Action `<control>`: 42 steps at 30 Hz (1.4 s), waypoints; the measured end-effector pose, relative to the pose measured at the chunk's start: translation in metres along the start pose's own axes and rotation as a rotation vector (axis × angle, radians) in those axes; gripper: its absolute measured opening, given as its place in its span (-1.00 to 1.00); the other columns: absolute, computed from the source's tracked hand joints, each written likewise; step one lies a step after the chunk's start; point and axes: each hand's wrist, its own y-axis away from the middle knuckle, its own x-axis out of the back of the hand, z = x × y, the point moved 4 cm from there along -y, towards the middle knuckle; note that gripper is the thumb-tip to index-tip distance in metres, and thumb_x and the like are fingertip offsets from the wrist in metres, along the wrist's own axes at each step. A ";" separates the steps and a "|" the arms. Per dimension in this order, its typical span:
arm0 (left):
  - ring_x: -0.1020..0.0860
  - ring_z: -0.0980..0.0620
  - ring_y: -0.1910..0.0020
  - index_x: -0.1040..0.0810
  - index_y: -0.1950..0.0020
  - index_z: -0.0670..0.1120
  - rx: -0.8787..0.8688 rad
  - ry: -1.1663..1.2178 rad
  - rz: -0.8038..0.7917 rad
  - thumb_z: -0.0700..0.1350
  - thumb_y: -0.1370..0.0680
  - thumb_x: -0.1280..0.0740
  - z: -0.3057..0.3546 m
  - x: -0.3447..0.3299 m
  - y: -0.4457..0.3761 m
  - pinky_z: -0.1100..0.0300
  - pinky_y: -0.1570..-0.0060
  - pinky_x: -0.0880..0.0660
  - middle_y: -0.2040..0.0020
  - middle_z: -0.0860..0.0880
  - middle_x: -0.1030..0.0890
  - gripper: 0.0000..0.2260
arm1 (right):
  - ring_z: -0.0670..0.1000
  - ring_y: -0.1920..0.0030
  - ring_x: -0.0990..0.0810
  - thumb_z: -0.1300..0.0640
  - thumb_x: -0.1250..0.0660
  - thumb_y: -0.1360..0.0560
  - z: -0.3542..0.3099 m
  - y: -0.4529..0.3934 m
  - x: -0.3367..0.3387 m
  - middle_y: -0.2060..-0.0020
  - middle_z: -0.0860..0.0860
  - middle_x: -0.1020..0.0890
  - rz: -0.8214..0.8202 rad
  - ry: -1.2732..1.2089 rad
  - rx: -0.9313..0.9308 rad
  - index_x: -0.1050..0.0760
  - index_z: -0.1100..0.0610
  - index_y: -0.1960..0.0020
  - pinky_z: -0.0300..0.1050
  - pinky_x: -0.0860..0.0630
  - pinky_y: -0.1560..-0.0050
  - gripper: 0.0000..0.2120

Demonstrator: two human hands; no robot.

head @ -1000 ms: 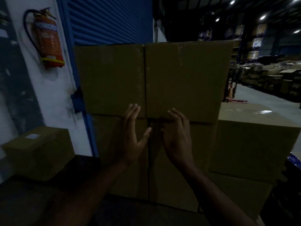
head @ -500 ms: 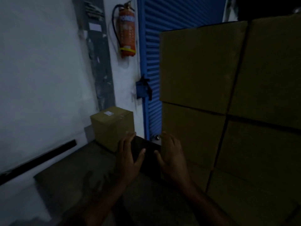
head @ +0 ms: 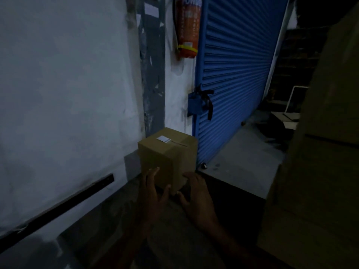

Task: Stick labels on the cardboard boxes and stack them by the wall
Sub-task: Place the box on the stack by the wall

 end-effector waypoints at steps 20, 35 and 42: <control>-0.28 -0.15 -0.46 -0.26 -0.54 -0.09 0.031 -0.151 -0.203 0.06 -0.55 -0.42 -0.140 -0.021 -0.273 0.00 -0.35 -0.34 -0.53 -0.15 -0.24 -0.36 | 0.09 -0.50 -0.17 -0.11 -0.35 -0.51 0.036 -0.231 -0.162 -0.50 0.00 -0.26 -0.128 0.307 -0.287 -0.28 -0.04 -0.46 0.19 -0.24 -0.44 -0.43; -0.39 -0.22 -0.40 -0.26 -0.56 -0.02 0.292 -0.164 -0.279 0.33 -0.49 -0.36 -0.176 -0.032 -0.301 -0.15 -0.31 -0.40 -0.47 -0.16 -0.38 -0.24 | 0.09 -0.29 -0.38 -0.15 -0.33 -0.50 0.071 -0.222 -0.162 -0.24 0.03 -0.48 0.099 0.295 -0.320 -0.49 0.03 -0.14 -0.01 -0.40 -0.23 -0.67; -0.45 -0.19 -0.28 -0.33 -0.49 0.00 0.440 -0.206 -0.450 0.46 -0.44 -0.29 -0.187 -0.009 -0.228 -0.05 -0.18 -0.45 -0.40 -0.15 -0.35 -0.23 | 0.16 -0.43 -0.27 -0.28 -0.30 -0.46 0.073 -0.148 -0.144 -0.46 0.08 -0.32 0.176 0.258 -0.548 -0.27 0.00 -0.45 0.13 -0.31 -0.39 -0.34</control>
